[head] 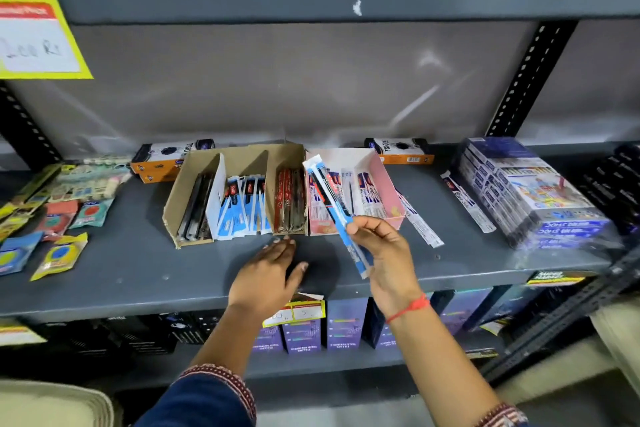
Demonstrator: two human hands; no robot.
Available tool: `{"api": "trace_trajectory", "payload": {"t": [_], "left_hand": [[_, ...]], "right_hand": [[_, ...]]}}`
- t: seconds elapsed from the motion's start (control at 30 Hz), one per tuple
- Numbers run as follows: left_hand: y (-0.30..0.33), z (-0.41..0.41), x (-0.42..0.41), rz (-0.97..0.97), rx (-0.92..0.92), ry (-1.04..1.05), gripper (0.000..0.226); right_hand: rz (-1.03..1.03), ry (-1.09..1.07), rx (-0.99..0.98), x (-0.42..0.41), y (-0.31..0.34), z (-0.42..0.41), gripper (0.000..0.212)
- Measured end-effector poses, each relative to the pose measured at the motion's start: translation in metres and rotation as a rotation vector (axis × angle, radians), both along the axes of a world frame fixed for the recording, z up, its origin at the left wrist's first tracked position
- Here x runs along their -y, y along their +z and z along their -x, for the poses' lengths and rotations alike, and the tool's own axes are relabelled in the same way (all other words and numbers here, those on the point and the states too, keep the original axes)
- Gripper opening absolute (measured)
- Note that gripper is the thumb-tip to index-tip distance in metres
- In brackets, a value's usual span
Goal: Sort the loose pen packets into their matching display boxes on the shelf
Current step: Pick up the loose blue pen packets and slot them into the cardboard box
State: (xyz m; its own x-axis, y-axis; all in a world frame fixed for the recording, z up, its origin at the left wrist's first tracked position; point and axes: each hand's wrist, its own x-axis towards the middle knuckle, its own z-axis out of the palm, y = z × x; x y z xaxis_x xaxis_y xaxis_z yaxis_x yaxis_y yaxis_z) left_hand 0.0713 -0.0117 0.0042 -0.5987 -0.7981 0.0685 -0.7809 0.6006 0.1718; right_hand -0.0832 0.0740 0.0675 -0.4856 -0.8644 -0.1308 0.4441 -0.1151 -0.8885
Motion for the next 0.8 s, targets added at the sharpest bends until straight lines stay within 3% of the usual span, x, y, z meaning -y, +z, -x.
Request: {"api": "trace_trajectory", "payload": {"t": [0.17, 0.6, 0.8], "left_hand": [[-0.001, 0.000, 0.000, -0.027, -0.018, 0.035, 0.057], [0.002, 0.000, 0.000, -0.008, -0.005, 0.037, 0.057], [0.000, -0.005, 0.004, -0.013, -0.028, 0.000, 0.054]], "right_hand": [[0.025, -0.055, 0.025, 0.006, -0.010, -0.018, 0.032], [-0.024, -0.038, 0.063, 0.012, -0.016, -0.026, 0.032], [-0.082, 0.054, -0.093, 0.031, -0.004, -0.031, 0.036]]}}
